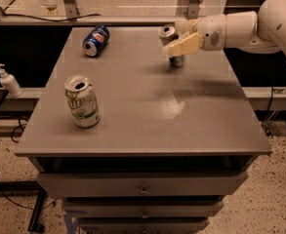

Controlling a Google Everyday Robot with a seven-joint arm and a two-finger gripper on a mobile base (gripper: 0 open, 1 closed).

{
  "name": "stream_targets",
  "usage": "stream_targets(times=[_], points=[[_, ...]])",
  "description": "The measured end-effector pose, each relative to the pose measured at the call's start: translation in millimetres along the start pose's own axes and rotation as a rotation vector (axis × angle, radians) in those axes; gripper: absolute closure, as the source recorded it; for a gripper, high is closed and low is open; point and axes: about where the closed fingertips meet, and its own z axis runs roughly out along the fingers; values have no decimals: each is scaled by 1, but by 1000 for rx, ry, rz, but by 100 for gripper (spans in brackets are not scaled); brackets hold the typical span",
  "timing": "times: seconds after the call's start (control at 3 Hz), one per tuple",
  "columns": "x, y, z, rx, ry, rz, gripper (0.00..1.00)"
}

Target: Knock redbull can over

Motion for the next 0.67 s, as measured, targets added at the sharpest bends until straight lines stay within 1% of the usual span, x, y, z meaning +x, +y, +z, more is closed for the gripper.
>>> stream_targets(times=[0.33, 0.67], points=[[-6, 37, 0, -74, -10, 43, 0], [-2, 54, -6, -97, 9, 55, 0]])
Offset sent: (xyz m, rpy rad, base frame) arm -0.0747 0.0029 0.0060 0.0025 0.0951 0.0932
